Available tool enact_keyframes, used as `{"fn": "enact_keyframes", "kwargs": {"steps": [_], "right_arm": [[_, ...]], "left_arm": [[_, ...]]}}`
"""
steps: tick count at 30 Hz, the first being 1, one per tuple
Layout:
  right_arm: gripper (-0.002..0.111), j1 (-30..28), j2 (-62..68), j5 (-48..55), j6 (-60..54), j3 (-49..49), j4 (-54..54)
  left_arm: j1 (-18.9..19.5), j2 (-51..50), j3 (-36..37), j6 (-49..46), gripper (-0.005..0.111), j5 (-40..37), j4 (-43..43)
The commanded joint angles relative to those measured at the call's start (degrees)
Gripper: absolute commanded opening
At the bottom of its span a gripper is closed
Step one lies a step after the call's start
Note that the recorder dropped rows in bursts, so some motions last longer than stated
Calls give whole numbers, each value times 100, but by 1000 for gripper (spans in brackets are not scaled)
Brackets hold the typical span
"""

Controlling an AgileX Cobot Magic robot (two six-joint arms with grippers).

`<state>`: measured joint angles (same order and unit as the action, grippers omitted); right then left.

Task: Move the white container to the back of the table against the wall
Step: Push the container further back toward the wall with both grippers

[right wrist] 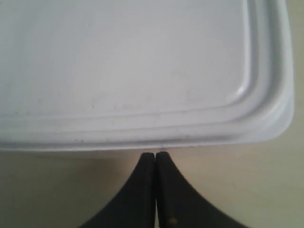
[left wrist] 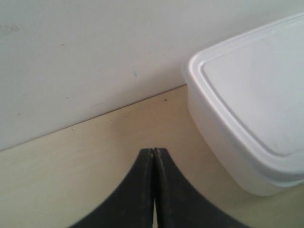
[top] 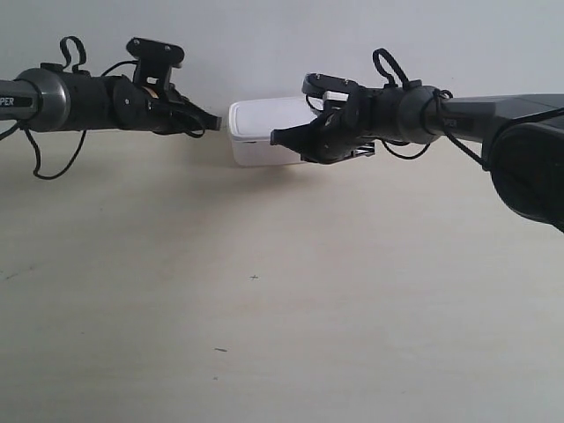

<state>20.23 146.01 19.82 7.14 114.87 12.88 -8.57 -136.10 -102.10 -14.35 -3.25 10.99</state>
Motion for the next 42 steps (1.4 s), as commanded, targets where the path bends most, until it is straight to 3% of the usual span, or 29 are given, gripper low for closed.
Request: {"fn": "enact_keyframes", "kwargs": {"steps": [1, 12, 19, 28, 42], "right_arm": [[0, -34, -8, -206, 99, 46, -43], [0, -69, -8, -522, 722, 105, 98], [0, -69, 221, -581, 788, 300, 808], [0, 8, 481, -521, 788, 947, 821], [0, -5, 481, -786, 788, 948, 538]], "left_arm": [[11, 56, -3, -3, 0, -6, 3], [11, 56, -3, -3, 0, -58, 3], [11, 56, -3, -3, 0, -89, 3], [11, 56, -3, -3, 0, -89, 3], [11, 56, -3, -3, 0, -76, 3]]}}
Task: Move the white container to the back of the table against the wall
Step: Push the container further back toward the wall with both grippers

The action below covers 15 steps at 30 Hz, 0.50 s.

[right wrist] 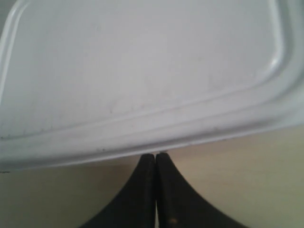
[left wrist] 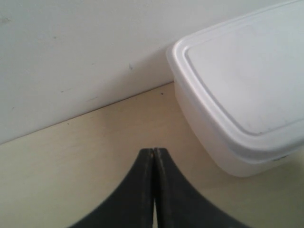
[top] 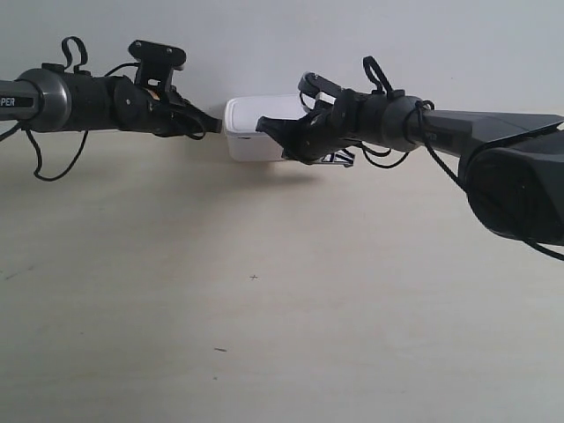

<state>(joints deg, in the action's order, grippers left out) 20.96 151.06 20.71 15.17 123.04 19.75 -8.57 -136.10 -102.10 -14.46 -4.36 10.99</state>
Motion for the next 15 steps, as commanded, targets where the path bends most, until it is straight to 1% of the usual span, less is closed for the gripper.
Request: {"fn": "enact_keyframes", "kwargs": {"steps": [1, 7, 15], "right_arm": [[0, -78, -25, -874, -15, 132, -181], [0, -78, -25, -800, -15, 132, -177], [0, -115, -115, -265, -15, 132, -518]], "left_arm": [[11, 56, -3, 8, 0, 34, 3], [11, 56, -3, 8, 0, 34, 3], [11, 56, -3, 8, 0, 21, 3]]}}
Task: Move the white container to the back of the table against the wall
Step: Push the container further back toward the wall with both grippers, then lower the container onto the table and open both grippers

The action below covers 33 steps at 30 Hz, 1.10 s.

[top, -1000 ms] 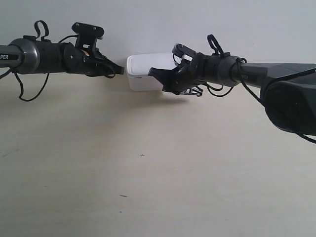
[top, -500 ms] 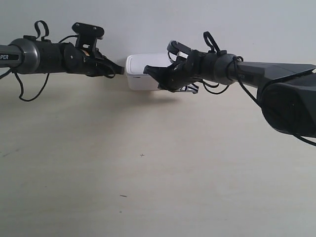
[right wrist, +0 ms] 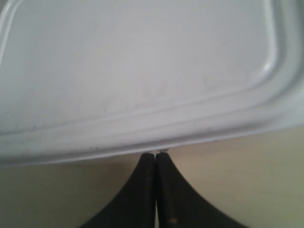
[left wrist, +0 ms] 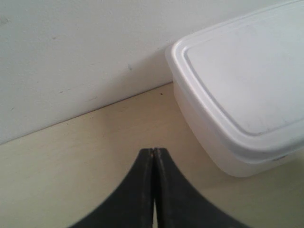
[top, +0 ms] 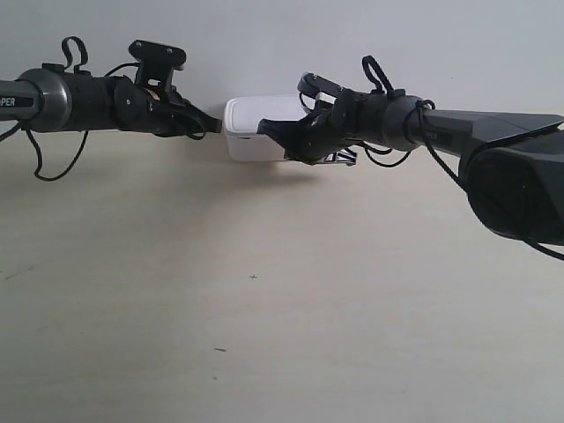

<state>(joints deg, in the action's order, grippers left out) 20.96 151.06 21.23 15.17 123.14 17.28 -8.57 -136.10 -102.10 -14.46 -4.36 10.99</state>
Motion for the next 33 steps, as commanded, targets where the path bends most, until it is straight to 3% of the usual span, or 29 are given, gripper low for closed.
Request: {"fn": "enact_keyframes", "kwargs": {"steps": [1, 13, 33], "right_arm": [[0, -128, -157, -264, -15, 121, -357], [0, -310, -468, 714, -747, 121, -464], [0, -310, -515, 861, -817, 121, -376]], "left_arm": [[11, 56, -3, 8, 0, 21, 3], [11, 56, -3, 8, 0, 1, 3], [11, 56, -3, -36, 0, -233, -10]]}}
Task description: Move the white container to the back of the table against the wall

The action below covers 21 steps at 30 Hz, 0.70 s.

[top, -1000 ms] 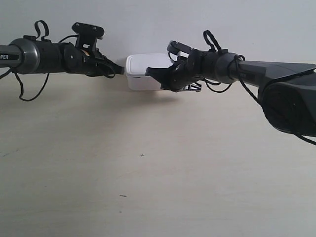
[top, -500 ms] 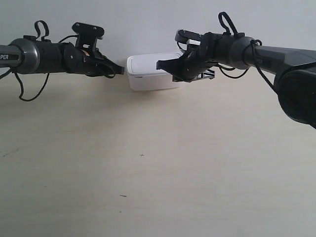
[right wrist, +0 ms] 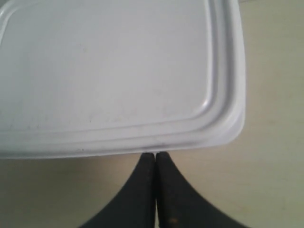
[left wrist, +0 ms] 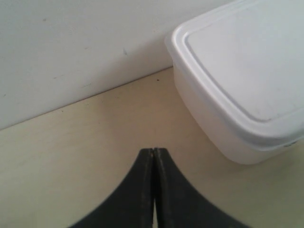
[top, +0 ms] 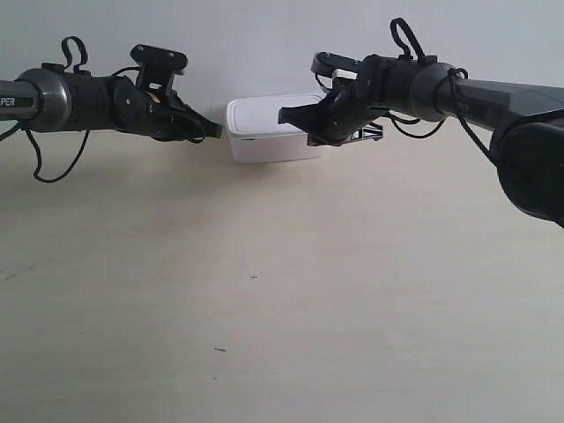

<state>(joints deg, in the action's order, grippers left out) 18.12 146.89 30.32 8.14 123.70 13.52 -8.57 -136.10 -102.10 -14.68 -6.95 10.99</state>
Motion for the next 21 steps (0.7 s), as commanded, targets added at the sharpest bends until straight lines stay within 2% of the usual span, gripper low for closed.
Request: {"fn": "enact_keyframes", "kwargs": {"steps": [1, 12, 21], "right_arm": [[0, -25, -98, -9, -169, 65, -1], [0, -25, -138, 842, -927, 65, 0], [0, -253, -903, 1459, -1610, 65, -70]], "left_arm": [[11, 56, -3, -14, 0, 26, -10], [11, 56, -3, -186, 0, -137, -10], [11, 73, -3, -186, 0, -214, -10]]}}
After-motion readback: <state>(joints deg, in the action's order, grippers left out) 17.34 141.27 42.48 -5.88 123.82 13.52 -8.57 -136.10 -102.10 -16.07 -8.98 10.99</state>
